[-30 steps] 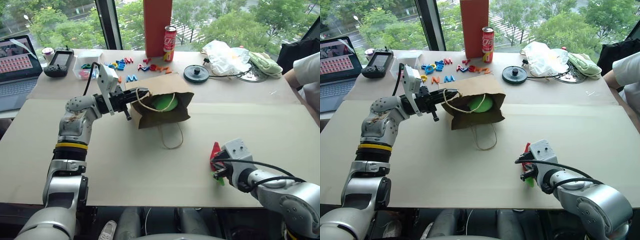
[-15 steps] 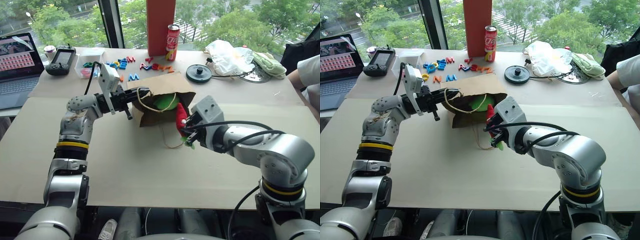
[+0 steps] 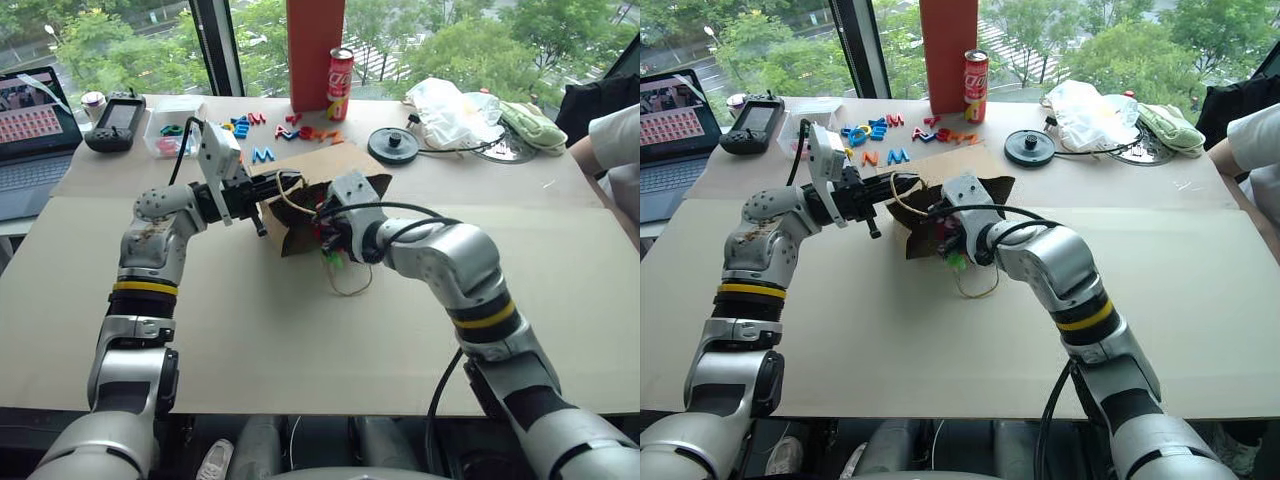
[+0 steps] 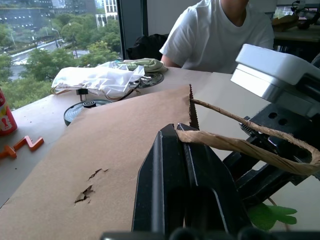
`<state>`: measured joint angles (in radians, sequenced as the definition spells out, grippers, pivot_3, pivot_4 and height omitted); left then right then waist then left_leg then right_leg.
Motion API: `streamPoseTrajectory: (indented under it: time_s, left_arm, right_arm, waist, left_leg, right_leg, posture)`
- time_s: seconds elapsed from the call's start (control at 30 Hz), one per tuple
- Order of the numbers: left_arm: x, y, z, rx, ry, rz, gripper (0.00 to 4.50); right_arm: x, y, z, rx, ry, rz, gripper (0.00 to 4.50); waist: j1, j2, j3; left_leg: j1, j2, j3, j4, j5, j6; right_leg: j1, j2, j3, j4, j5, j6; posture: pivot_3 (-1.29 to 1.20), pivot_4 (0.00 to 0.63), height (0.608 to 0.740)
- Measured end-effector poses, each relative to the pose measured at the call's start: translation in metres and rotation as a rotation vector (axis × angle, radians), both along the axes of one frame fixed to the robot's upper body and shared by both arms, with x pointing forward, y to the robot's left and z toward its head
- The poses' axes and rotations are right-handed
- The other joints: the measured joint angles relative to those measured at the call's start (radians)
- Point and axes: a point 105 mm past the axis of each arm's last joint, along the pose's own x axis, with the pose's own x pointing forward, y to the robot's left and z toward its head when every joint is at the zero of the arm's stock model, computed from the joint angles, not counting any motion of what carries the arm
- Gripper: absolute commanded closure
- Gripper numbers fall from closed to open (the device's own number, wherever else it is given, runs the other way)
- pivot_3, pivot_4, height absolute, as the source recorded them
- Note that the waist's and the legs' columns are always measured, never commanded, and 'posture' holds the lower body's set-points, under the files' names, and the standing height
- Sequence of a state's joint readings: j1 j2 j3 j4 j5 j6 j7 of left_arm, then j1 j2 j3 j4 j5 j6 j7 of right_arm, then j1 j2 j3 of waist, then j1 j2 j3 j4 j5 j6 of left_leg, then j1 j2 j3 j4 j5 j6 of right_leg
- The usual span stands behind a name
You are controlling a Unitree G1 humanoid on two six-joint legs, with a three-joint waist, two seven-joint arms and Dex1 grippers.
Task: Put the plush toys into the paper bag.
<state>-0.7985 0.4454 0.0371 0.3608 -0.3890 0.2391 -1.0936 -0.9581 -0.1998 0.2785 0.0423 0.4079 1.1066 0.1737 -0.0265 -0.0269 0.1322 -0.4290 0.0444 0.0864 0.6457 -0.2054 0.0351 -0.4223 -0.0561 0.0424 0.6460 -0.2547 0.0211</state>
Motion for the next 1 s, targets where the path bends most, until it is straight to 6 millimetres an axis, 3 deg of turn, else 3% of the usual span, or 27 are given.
streamPoseTrajectory:
  time_s: [0.1,0.33,0.43,0.7,1.0]
  left_arm:
    - [-0.001,-0.002,0.000,0.003,-0.002,-0.008,4.50]
    - [0.000,0.005,-0.002,0.012,0.007,0.016,4.50]
    - [0.000,0.006,-0.002,0.011,0.007,0.020,4.50]
    - [-0.001,0.005,-0.002,0.013,0.007,0.011,4.50]
    - [-0.002,0.005,-0.003,0.017,0.007,0.005,4.50]
  right_arm:
    - [0.011,0.023,0.017,0.133,-0.016,-0.009,3.82]
    - [0.029,0.028,0.005,0.256,0.056,-0.115,3.82]
    - [0.029,0.031,0.005,0.274,0.063,-0.116,3.05]
    - [0.028,0.027,0.002,0.280,0.080,-0.112,0.28]
    - [0.011,-0.023,0.003,0.260,0.073,-0.125,0.28]
  waist:
    - [-0.001,0.000,0.000]
    - [0.003,0.000,0.000]
    - [0.002,0.000,0.000]
    - [-0.002,0.000,0.000]
    - [-0.001,0.000,0.000]
  left_leg:
    - [0.000,0.001,0.000,-0.001,0.000,0.000]
    - [0.000,0.001,0.001,-0.001,0.000,0.000]
    - [0.000,0.001,0.000,-0.001,0.000,-0.001]
    - [0.000,0.001,0.000,-0.001,0.000,-0.001]
    - [0.000,0.001,0.000,-0.001,0.000,-0.001]
  right_leg:
    - [0.000,0.000,-0.001,0.000,0.000,0.000]
    - [0.000,-0.002,-0.001,0.000,0.000,0.000]
    - [0.000,-0.002,-0.001,0.001,0.000,0.000]
    - [0.000,-0.002,-0.001,0.001,0.000,0.000]
    - [0.000,-0.002,-0.001,0.001,0.000,0.000]
  posture:
    - [0.00,0.150,0.739]
    - [0.00,0.150,0.739]
    - [0.00,0.150,0.739]
    - [0.00,0.150,0.739]
    - [0.00,0.150,0.739]
